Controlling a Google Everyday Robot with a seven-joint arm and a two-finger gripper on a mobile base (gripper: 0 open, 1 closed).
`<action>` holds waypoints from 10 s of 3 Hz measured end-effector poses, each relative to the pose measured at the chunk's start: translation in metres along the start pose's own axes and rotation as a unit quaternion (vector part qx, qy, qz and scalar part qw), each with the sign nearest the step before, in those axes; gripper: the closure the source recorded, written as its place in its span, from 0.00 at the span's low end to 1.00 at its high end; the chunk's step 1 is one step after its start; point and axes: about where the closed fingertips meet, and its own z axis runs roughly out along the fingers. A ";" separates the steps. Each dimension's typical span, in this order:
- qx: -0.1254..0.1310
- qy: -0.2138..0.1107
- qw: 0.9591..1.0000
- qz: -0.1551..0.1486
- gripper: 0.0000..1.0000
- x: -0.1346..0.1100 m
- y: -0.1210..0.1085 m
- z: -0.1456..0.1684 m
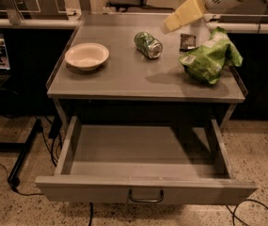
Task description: Place green can into top drawer
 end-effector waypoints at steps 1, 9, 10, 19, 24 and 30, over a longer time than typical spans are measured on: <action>-0.006 0.044 0.999 0.009 0.00 0.010 -0.005 0.043; -0.022 0.036 0.995 0.093 0.00 -0.034 -0.025 0.209; -0.019 0.052 0.993 0.104 0.00 -0.028 -0.025 0.223; -0.037 0.107 0.986 0.125 1.00 0.009 -0.002 0.238; -0.141 0.086 0.959 0.231 1.00 0.114 0.027 0.079; -0.128 0.029 0.928 0.349 1.00 0.186 0.102 -0.008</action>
Offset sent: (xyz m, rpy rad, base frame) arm 0.0080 0.0115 -0.0803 -0.1409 0.1788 0.1817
